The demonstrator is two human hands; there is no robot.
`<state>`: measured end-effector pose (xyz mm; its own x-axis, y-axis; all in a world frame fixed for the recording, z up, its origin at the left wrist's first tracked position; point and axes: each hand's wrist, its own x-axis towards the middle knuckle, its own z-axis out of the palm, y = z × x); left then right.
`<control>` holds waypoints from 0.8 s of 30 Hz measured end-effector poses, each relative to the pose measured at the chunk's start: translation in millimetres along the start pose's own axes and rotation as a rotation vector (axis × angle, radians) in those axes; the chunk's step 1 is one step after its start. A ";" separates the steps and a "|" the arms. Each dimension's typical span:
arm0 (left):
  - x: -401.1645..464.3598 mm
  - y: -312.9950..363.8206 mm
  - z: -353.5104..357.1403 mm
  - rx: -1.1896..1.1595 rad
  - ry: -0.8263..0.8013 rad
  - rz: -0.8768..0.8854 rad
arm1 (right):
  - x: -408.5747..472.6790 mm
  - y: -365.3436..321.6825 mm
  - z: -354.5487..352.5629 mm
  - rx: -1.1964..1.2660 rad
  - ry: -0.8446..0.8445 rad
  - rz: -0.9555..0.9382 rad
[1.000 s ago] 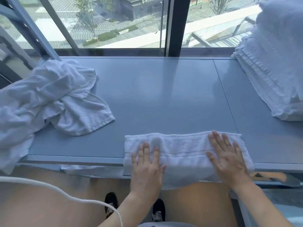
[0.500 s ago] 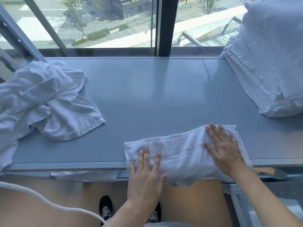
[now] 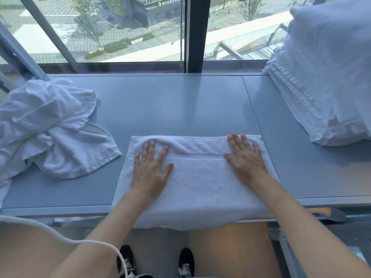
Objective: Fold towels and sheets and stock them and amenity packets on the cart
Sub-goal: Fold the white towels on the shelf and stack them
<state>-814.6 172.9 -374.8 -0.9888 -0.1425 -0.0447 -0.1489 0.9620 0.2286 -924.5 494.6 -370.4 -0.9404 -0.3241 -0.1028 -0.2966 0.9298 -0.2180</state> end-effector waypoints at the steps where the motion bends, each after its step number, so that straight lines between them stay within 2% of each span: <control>1: 21.8 -3.0 -0.7 -0.009 0.011 0.005 | 20.0 0.9 -5.1 -0.004 0.002 0.004; 5: 83.5 2.0 -7.2 -0.017 0.031 -0.020 | 81.0 -1.9 -26.6 -0.002 -0.005 0.023; 8: 94.4 5.1 -9.0 -0.017 0.033 -0.042 | 90.1 -11.2 -32.0 -0.029 0.037 0.039; 15: 89.4 1.7 -8.7 -0.013 0.036 -0.085 | -17.7 -42.3 -6.4 0.116 0.171 -0.034; 20: 90.1 -0.6 -8.2 -0.011 0.023 -0.073 | -75.3 -25.0 12.5 0.017 0.053 -0.007; 24: 85.0 4.7 -23.8 0.068 -0.077 -0.109 | -78.4 -22.2 14.7 -0.012 0.022 0.002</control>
<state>-899.6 159.7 -354.4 -0.9626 -0.2317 -0.1404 -0.2522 0.9557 0.1521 -841.7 496.7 -371.8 -0.9445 -0.3181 -0.0814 -0.2964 0.9326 -0.2058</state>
